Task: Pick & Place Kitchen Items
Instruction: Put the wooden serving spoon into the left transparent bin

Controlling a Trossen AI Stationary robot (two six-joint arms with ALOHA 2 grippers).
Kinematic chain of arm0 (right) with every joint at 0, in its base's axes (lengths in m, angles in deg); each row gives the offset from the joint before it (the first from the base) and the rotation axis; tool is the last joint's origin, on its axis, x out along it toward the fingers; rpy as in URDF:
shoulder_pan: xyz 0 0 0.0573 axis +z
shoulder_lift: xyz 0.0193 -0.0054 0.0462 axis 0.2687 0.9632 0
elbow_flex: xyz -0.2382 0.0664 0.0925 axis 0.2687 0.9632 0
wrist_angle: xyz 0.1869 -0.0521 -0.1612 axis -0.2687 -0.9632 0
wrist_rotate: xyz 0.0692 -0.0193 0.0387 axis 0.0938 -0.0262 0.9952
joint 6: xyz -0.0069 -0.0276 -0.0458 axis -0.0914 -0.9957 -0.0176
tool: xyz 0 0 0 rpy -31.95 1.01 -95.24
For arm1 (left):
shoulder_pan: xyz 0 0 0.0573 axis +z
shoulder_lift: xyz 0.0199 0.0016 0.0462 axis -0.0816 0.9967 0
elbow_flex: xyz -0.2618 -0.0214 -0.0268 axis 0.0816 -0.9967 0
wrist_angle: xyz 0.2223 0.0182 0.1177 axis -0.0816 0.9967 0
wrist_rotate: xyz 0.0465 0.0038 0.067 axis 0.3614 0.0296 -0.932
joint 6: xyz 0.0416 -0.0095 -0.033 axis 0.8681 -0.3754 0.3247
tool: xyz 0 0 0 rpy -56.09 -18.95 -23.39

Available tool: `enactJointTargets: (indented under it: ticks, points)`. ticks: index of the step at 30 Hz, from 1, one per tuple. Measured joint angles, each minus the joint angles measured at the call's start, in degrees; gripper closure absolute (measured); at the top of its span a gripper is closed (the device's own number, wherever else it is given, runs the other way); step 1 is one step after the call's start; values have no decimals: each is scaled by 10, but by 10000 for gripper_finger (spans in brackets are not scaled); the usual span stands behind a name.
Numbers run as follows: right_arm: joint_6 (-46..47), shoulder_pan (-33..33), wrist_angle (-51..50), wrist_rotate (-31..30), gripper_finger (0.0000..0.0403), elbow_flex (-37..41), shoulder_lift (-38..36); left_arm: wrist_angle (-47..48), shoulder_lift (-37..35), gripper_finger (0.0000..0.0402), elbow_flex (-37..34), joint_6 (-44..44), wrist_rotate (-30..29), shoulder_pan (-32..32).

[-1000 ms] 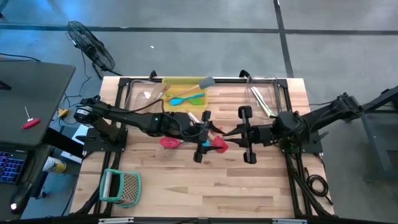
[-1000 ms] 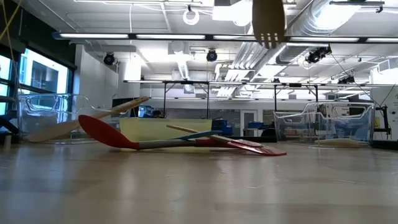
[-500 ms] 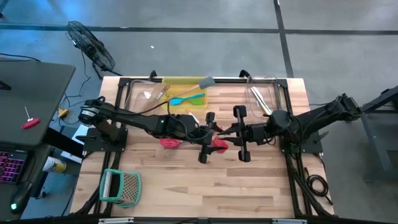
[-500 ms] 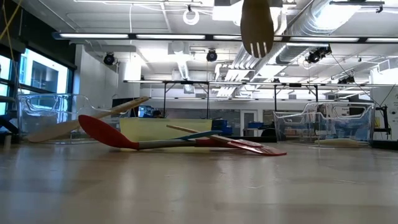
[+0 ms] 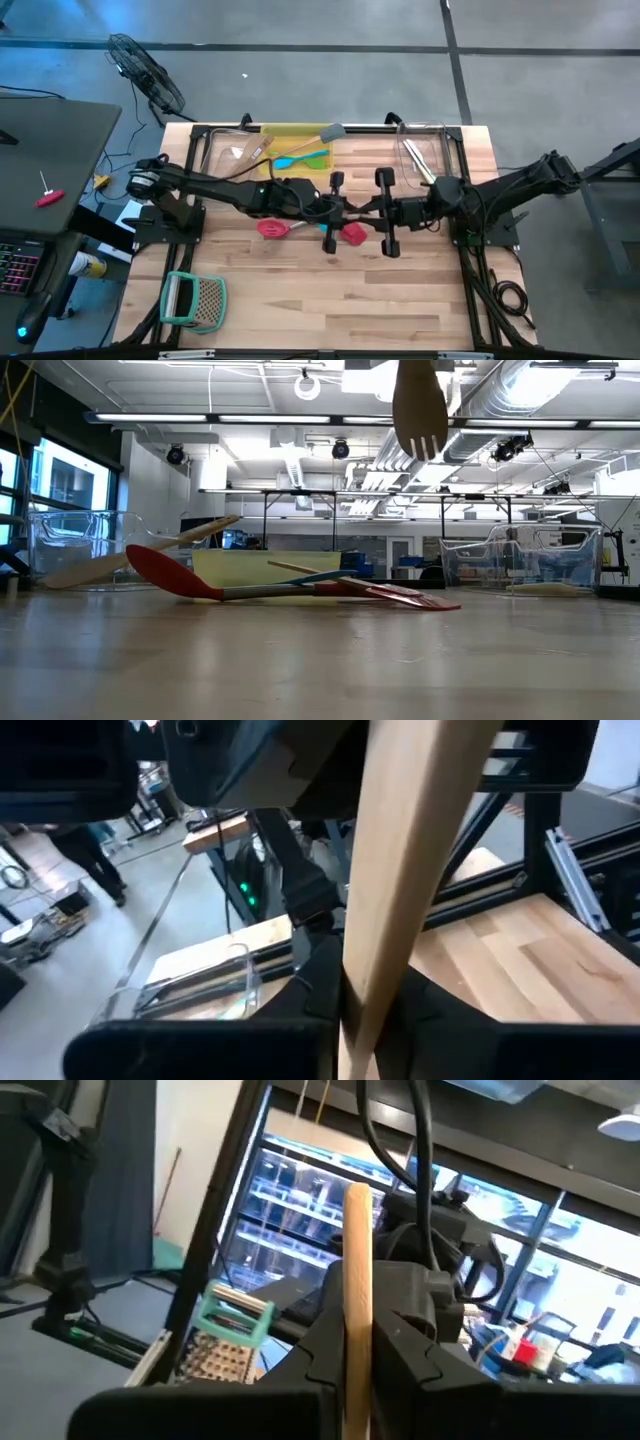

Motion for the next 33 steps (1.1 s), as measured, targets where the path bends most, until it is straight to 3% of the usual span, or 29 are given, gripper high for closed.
enactJointTargets:
  ticks: [5, 13, 16, 20, 23, 33]
  points:
    - [0, 7, -27, -45, 349, -1, -1, 23, 0, 382, 0, 4, -23, 0]
    - [-86, 63, -35, -266, 224, 0, 0, 48, -6, 382, 0, 15, -64, 1]
    - [-103, 84, -37, -348, 175, 0, 0, 93, -19, 382, 9, 15, -105, 0]
    - [-108, 104, -49, -448, 123, 0, 0, 198, -40, 382, 35, 12, -200, -7]
    - [-97, 108, -86, -483, 101, 0, 0, 298, -56, 382, 60, -5, -272, -14]
    - [-15, 80, -145, -484, 92, 0, 0, 758, -64, 382, 188, -252, -440, -4]
